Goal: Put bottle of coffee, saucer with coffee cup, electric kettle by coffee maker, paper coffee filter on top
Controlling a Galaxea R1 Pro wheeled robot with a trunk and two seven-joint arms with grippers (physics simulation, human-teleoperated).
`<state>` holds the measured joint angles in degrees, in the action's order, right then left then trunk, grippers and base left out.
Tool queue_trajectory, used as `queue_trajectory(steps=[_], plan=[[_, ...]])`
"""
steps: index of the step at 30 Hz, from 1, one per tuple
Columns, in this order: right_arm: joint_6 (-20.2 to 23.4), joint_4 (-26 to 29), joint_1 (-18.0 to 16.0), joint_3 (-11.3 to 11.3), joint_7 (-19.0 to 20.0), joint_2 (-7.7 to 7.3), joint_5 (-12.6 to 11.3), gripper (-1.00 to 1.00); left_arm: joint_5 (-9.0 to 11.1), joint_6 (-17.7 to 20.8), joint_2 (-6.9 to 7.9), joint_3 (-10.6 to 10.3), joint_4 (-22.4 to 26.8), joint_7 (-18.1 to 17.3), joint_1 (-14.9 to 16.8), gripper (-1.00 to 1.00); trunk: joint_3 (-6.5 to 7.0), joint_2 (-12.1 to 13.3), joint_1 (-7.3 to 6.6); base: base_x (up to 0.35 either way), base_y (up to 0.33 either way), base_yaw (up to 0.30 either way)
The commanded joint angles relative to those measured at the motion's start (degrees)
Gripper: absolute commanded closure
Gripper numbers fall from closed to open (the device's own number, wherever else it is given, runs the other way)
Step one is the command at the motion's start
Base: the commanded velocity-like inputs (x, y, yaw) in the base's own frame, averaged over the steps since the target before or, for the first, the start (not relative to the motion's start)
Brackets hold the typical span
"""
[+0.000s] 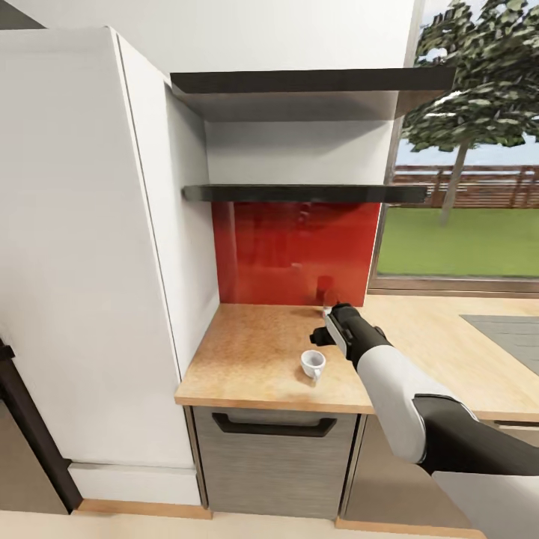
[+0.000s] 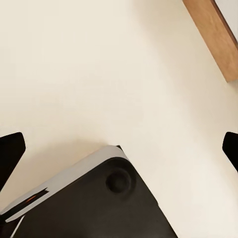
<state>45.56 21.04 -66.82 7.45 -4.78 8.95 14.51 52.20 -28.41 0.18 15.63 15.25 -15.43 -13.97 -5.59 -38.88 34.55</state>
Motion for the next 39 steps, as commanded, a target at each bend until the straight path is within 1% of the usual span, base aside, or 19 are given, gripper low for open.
queue_trajectory(steps=[1,5,12,25,32,39], plan=[[0.28,0.02,-0.05,0.47,0.04,0.05,0.53,-1.0,0.61,0.08,0.0,0.01,0.05,-0.48,0.0,-1.0,-0.09,-0.08,0.02,0.0,0.0,0.0],[0.54,-0.28,-0.04,0.46,-0.01,-0.01,0.52,-1.0,0.58,0.1,0.0,0.01,0.05,-0.48,0.0,-1.0,-0.09,-0.08,0.02,0.0,0.0,0.0],[0.0,-2.54,-0.04,0.46,0.02,0.15,0.52,-1.0,0.65,0.11,0.0,0.01,0.05,-0.48,0.0,-1.0,-0.09,-0.08,0.02,0.0,0.0,0.0],[-0.24,-2.93,-0.02,0.51,-0.05,-0.05,0.52,-1.0,0.61,0.11,0.0,0.0,0.05,-0.48,0.0,-1.0,-0.09,-0.08,0.02,0.003,0.0,0.0],[-0.19,-2.93,-0.04,0.58,-0.05,-0.12,0.52,-1.0,0.6,0.11,0.0,0.0,-0.01,-0.48,0.0,-1.0,-0.09,-0.08,0.02,0.192,0.0,0.0],[0.71,-3.4,-0.06,0.85,0.09,-0.17,0.41,-1.0,0.58,0.11,0.0,0.01,-0.04,-0.48,0.0,-1.0,-0.09,-0.08,0.02,0.028,0.0,0.0]])
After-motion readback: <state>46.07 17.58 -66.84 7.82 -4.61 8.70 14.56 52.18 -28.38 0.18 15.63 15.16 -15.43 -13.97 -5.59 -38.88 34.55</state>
